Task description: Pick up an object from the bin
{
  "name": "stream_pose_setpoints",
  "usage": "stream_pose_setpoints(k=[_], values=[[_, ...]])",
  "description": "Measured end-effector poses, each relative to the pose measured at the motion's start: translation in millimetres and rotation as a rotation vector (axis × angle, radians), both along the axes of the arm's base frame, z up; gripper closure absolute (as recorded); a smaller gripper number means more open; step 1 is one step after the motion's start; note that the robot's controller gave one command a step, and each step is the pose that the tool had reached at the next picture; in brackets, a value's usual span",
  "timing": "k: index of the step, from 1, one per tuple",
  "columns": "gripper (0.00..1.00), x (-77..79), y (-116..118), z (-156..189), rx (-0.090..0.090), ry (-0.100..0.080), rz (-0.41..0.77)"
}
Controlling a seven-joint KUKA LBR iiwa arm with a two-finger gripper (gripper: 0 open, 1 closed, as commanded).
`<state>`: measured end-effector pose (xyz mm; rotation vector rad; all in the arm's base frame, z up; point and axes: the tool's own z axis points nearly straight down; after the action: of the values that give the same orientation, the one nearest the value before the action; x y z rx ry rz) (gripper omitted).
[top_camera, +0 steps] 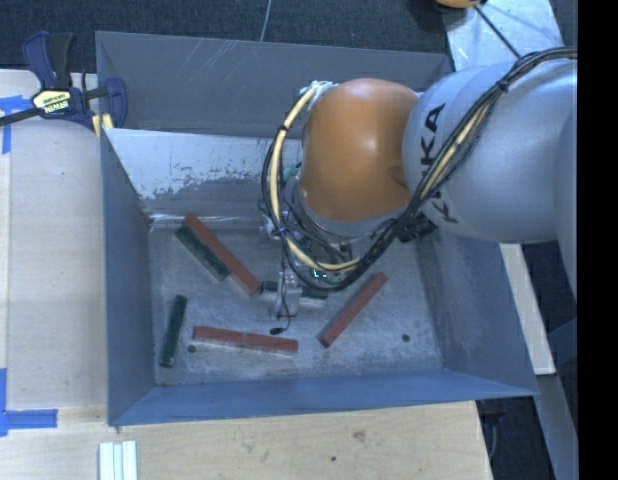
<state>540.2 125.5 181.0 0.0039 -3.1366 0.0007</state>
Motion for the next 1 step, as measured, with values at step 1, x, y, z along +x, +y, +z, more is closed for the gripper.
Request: stream_pose_setpoints(k=[1], values=[[0.0, 1.9, -0.4, 4.3, 0.001, -0.008, -0.003]])
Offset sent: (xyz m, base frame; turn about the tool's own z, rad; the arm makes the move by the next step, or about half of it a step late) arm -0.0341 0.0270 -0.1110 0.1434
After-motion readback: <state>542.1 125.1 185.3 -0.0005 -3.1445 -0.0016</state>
